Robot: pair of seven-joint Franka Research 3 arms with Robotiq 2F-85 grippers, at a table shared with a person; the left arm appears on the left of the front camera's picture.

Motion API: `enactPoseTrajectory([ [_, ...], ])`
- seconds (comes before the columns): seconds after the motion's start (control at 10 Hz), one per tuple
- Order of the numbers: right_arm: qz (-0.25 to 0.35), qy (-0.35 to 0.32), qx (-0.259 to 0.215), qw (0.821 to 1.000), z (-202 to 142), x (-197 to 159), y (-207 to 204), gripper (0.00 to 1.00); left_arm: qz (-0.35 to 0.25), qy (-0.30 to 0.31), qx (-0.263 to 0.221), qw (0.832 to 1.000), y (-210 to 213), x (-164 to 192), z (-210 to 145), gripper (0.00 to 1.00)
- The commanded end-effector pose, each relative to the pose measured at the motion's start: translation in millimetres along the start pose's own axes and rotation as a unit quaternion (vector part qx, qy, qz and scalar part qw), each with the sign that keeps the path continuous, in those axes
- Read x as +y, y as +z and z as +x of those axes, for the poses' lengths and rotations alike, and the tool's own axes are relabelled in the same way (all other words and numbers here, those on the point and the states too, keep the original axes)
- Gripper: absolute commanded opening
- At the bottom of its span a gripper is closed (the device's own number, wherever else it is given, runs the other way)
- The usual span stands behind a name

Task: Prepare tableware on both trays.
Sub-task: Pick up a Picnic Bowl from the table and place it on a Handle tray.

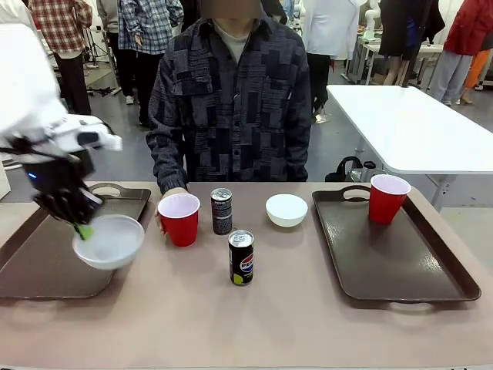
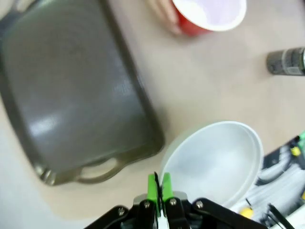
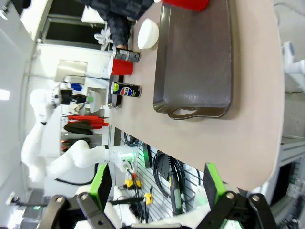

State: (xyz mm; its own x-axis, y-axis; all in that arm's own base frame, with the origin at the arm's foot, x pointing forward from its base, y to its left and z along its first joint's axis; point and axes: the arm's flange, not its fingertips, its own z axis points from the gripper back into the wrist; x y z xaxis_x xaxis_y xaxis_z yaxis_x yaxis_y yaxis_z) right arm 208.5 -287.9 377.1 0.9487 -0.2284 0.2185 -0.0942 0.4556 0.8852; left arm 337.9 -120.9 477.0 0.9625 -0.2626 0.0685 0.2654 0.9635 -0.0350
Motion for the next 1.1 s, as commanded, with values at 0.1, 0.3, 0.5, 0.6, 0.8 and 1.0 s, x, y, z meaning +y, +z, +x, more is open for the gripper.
enactPoseTrajectory([
  [0.1, 0.003, 0.002, -0.003, 1.0, -1, 0, 1, 1.0, -0.013, 0.049, -0.012, 0.999, -4, 78, -3, 0.0],
  [0.3, 0.003, 0.002, -0.003, 1.0, -1, 0, 1, 1.0, -0.029, 0.085, -0.026, 0.996, 0, 123, -2, 0.0],
  [0.5, 0.003, 0.002, -0.003, 1.0, -1, 0, 1, 1.0, -0.035, 0.112, -0.031, 0.993, 1, 150, -1, 0.0],
  [0.6, 0.003, 0.002, -0.003, 1.0, -1, 0, 1, 1.0, -0.033, 0.119, -0.031, 0.992, -1, 158, 2, 0.0],
  [0.8, 0.003, 0.002, -0.003, 1.0, -1, 0, 1, 1.0, -0.019, 0.133, -0.029, 0.991, -7, 171, 10, 0.0],
  [1.0, 0.003, 0.002, -0.003, 1.0, -1, 0, 1, 1.0, -0.022, 0.129, -0.024, 0.991, -18, 170, 11, 0.0],
])
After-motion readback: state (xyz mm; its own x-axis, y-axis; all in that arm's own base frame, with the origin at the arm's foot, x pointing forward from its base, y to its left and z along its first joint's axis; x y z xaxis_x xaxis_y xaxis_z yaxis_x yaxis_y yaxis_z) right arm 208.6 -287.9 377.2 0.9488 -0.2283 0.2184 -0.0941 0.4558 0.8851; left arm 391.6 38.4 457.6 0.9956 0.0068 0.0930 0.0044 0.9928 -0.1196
